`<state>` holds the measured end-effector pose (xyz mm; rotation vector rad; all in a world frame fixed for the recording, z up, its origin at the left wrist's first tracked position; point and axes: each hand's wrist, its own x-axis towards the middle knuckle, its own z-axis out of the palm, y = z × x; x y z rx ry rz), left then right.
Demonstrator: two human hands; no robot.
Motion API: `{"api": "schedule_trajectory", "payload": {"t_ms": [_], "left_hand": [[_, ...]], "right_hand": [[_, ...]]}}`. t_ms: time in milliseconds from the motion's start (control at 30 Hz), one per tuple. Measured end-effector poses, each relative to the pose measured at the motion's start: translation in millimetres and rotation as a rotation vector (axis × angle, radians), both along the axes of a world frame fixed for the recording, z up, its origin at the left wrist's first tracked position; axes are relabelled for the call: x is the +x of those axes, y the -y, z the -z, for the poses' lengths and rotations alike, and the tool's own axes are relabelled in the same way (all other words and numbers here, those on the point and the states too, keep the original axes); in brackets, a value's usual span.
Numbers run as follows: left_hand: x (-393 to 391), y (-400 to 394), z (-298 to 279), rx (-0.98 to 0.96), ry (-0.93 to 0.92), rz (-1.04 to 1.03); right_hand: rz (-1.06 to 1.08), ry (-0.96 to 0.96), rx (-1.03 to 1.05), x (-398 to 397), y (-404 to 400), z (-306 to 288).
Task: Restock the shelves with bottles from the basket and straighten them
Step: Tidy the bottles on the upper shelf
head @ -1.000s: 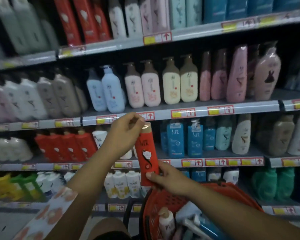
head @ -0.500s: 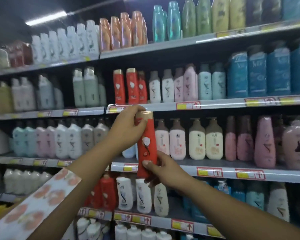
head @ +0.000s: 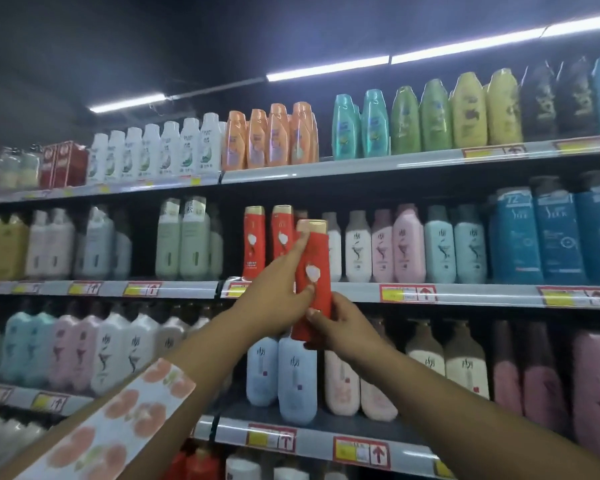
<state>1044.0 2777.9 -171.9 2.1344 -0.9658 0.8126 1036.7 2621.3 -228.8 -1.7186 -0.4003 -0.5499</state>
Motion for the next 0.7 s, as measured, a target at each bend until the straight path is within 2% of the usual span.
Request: {"api": "schedule_trajectory", "payload": {"t_ms": [200, 267, 367, 700], "left_hand": [[54.8, 24.5, -10.5, 0.053, 0.043, 0.027], [70.5, 34.3, -11.4, 0.034, 0.041, 0.036], [88.4, 48.2, -13.8, 0.016, 0.04, 0.039], [139.0, 68.5, -8.6, 0.057, 0.028, -0.039]], "right_hand": [[0.1, 0.017, -0.028, 51.0, 26.8, -68.1], [0.062, 0.01, 0.029, 67.1, 33.3, -82.3], [0.035, -0.012, 0.065, 84.1, 37.2, -93.8], [0.148, 0.031, -0.067, 155.1, 51.9, -110.5]]}}
